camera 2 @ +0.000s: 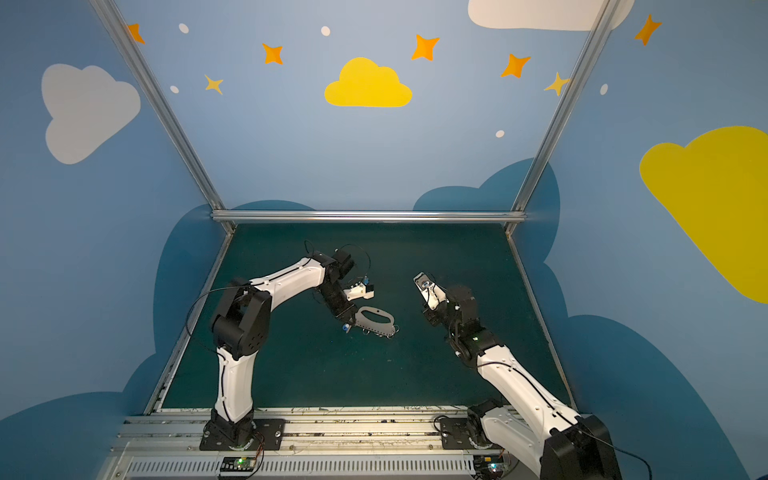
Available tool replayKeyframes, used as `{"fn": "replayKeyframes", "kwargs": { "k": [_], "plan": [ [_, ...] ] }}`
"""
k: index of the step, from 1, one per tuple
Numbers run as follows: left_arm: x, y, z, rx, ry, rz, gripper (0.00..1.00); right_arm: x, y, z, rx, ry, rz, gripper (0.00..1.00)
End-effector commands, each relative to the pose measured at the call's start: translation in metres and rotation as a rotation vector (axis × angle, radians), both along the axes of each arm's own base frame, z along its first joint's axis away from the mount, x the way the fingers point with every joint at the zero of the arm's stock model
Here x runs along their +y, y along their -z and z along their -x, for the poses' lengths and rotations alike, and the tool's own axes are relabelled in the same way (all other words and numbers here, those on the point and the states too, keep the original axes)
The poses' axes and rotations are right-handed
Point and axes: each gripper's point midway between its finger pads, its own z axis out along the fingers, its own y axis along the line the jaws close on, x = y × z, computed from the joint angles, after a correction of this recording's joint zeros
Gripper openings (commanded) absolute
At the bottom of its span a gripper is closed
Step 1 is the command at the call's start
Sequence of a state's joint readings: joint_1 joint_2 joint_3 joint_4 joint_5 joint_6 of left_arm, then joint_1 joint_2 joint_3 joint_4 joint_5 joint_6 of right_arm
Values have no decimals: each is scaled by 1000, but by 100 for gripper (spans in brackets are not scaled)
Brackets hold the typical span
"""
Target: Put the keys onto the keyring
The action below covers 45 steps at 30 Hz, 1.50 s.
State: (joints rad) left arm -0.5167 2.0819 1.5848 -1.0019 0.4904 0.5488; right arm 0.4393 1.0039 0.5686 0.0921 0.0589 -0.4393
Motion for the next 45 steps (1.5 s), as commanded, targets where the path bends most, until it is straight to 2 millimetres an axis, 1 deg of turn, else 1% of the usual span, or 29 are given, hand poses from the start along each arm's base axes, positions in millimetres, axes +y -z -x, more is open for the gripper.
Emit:
{"fn": "replayKeyframes", "kwargs": {
  "k": [1, 6, 8, 11, 13, 16, 18, 20, 22, 23, 24, 25, 26, 27, 28, 29, 30, 31, 32, 33, 35, 36, 37, 38, 40, 42, 43, 45],
  "plan": [
    [11, 8, 14, 79, -15, -41, 11, 0, -12, -4, -19, 0, 9, 34],
    [17, 20, 22, 124, -53, -75, 14, -2, -8, -2, -9, 2, 12, 34],
    [22, 24, 24, 135, -72, -96, 17, -3, -7, -1, -6, 6, 21, 34],
    [26, 24, 31, 148, -97, -93, 21, -9, -6, 0, -8, 31, 29, 35],
    [29, 25, 32, 137, -121, -91, 26, -12, -6, 1, -19, 43, 27, 35],
    [33, 22, 27, 104, -164, -91, 27, -16, -8, 1, -44, 63, 19, 36],
    [34, 15, 20, 51, -194, -72, 29, -20, -9, 1, -58, 85, 16, 37],
    [32, 1, 13, -17, -222, -20, 32, -23, -8, 1, -60, 97, 15, 38],
    [35, -15, -1, -120, -280, 13, 34, -29, -4, -1, -39, 127, -13, 39],
    [37, -25, -8, -177, -302, 45, 34, -31, 0, -3, -23, 133, -23, 40],
    [42, -34, -19, -257, -349, 59, 37, -37, 3, -6, -7, 165, -42, 41],
    [49, -43, -29, -330, -394, 72, 39, -43, 6, -10, 7, 199, -76, 43],
    [64, -50, -41, -414, -469, 59, 42, -48, 13, -13, 33, 221, -104, 46],
    [80, -60, -56, -523, -554, 56, 45, -54, 19, -17, 59, 239, -137, 52],
    [97, -68, -64, -606, -626, 58, 48, -59, 26, -21, 77, 259, -155, 81],
    [118, -79, -76, -719, -735, 73, 53, -68, 35, -25, 101, 288, -173, 90],
    [139, -90, -83, -812, -843, 101, 63, -79, 44, -30, 134, 337, -202, 90],
    [156, -99, -86, -892, -923, 133, 68, -90, 48, -34, 155, 394, -237, 90],
    [175, -105, -85, -965, -1000, 159, 75, -100, 56, -37, 176, 442, -271, 90],
    [191, -107, -83, -1024, -1046, 162, 81, -109, 63, -41, 178, 473, -294, 90],
    [219, -100, -80, -1071, -1116, 106, 87, -117, 71, -48, 159, 473, -339, 90],
    [231, -92, -78, -1072, -1144, 82, 91, -118, 71, -51, 150, 458, -368, 90],
    [243, -85, -77, -1077, -1190, 70, 93, -120, 70, -55, 159, 473, -409, 90],
    [251, -78, -76, -1077, -1199, 60, 94, -120, 74, -57, 208, 492, -461, 90],
    [262, -66, -76, -1077, -1227, 89, 94, -116, 84, -64, 232, 471, -465, 90],
    [265, -56, -79, -1078, -1228, 130, 96, -103, 94, -65, 238, 390, -455, 90],
    [266, -54, -80, -1083, -1230, 143, 97, -96, 95, -65, 223, 338, -427, 90],
    [269, -44, -83, -1060, -1235, 164, 100, -99, 96, -65, 243, 374, -435, 90]
  ]
}}
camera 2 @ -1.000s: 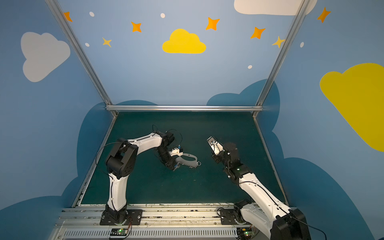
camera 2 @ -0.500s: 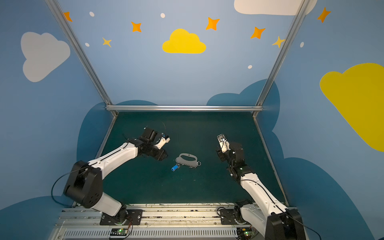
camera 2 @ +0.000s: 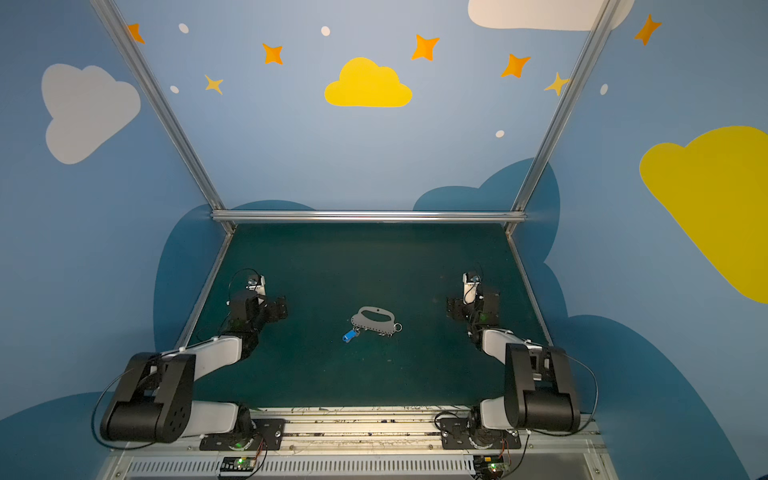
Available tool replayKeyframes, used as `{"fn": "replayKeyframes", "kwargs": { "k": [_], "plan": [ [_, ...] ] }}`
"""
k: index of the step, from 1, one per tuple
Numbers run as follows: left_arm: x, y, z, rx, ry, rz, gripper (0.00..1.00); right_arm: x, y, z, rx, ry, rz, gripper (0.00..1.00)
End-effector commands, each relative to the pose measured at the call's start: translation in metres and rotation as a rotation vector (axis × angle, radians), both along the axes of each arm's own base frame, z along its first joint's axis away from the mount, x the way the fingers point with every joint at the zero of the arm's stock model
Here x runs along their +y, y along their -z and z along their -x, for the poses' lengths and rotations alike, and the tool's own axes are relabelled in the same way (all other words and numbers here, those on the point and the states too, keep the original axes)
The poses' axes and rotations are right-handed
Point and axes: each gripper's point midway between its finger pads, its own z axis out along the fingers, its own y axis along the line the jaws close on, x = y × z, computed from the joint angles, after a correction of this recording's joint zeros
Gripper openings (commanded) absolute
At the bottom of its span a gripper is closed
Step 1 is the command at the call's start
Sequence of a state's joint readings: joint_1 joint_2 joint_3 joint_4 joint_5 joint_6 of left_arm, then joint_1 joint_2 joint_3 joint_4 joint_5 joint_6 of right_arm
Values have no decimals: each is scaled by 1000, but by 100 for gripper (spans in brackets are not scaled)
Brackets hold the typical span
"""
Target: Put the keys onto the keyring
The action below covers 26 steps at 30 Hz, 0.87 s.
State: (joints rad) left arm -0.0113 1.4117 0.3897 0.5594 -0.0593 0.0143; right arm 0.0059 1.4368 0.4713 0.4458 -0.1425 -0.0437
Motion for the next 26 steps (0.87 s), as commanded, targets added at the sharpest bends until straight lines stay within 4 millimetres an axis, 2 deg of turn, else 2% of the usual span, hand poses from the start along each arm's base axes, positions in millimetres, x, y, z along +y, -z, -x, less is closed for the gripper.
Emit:
{"fn": "replayKeyframes", "kwargs": {
  "k": [1, 5, 9, 26],
  "plan": [
    [-3, -20, -21, -150, 29, 56, 100, 10, -19, -12, -72, -33, -41, 90],
    [-1, -12, -26, -99, 39, 86, 100, 7, -19, -13, -62, -12, -38, 90],
    [6, -12, -27, -109, -3, 81, 100, 7, -18, -12, -64, -9, -34, 90],
    [4, -12, -27, -103, -2, 60, 100, 5, -17, -14, -40, 8, -48, 90]
  ]
}}
